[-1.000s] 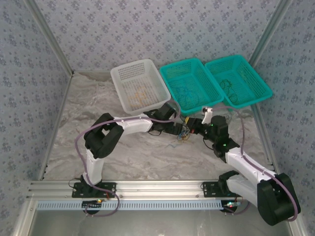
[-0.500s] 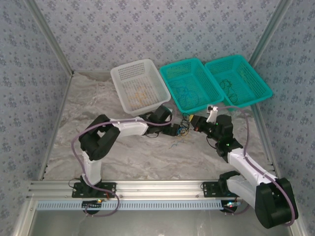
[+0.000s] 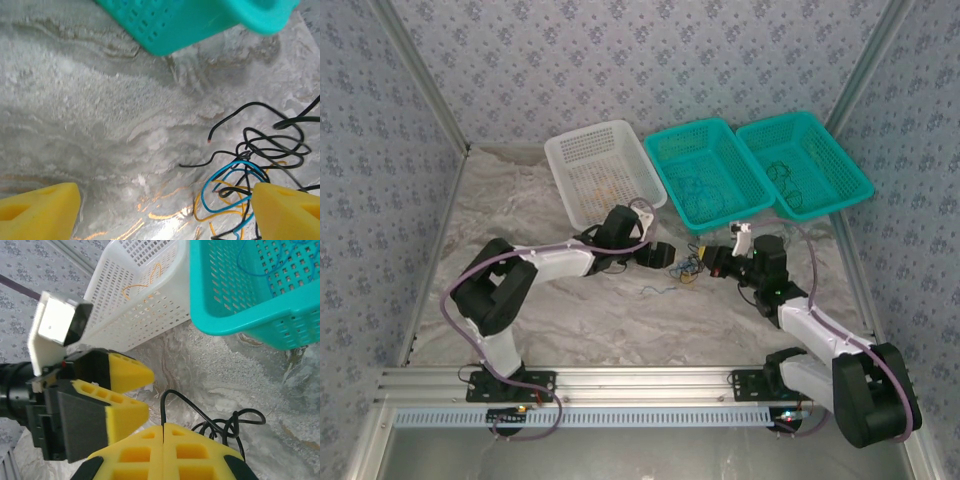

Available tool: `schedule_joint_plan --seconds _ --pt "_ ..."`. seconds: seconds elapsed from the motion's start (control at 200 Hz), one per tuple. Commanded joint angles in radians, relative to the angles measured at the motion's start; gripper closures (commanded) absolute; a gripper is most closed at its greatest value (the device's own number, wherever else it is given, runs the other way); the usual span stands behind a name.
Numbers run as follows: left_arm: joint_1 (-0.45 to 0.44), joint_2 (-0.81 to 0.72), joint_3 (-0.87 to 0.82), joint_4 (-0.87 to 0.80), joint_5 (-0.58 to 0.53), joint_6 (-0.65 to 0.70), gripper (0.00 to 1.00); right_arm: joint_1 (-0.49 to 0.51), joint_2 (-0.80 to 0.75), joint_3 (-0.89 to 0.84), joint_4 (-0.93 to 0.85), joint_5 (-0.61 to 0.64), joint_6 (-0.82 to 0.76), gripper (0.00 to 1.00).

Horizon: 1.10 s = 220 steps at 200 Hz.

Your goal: Untangle the cables

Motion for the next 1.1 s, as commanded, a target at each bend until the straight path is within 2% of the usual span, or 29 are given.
schedule_joint_plan --seconds 0.0,0.1,0.195,0.275,0.4,0.575,0.745,0.874,0.974,0.989,1.019,1.054,1.094 --pt "0.046 -0.034 0.023 -0.029 0.012 0.051 0.09 -0.021 0.003 0.032 0.01 -0.024 -0.027 1.0" --pt "0.047 -0.049 0.045 -0.05 0.049 0.087 0.09 -0.023 0.017 0.062 0.0 -0.075 -0.053 1.0" --pt "-0.012 -0.063 0.101 -0.106 0.027 0.215 0.1 -0.025 0.045 0.097 -0.015 -0.144 -0.088 1.0" --pt "-0.05 -0.052 0.136 -0.123 -0.003 0.332 0.19 -0.025 0.072 0.13 -0.03 -0.204 -0.118 1.0" --pt "-0.048 0.0 0.209 -0.144 0.012 0.417 0.36 -0.026 0.114 0.195 -0.088 -0.286 -0.172 1.0" --pt "-0.05 0.043 0.279 -0.141 0.085 0.462 0.4 -0.027 0.158 0.25 -0.12 -0.35 -0.199 1.0" --pt "-0.05 0.049 0.278 -0.133 0.057 0.465 0.71 -0.027 0.154 0.25 -0.117 -0.35 -0.204 1.0" --pt "-0.049 0.042 0.27 -0.114 0.015 0.419 0.87 -0.027 0.135 0.246 -0.126 -0.333 -0.201 1.0" --pt "-0.046 0.04 0.277 -0.125 -0.034 0.349 1.0 -0.028 0.098 0.224 -0.134 -0.268 -0.191 1.0" --pt "-0.044 0.041 0.281 -0.129 -0.041 0.335 1.0 -0.027 0.089 0.219 -0.137 -0.252 -0.188 0.98" --pt "-0.045 0.044 0.29 -0.146 -0.061 0.305 1.0 -0.028 0.072 0.211 -0.141 -0.221 -0.18 0.86" --pt "-0.045 0.05 0.306 -0.175 -0.071 0.275 1.0 -0.026 0.052 0.201 -0.145 -0.175 -0.172 0.63" --pt "-0.048 0.057 0.324 -0.209 -0.088 0.243 1.0 -0.02 0.031 0.194 -0.166 -0.118 -0.166 0.53"
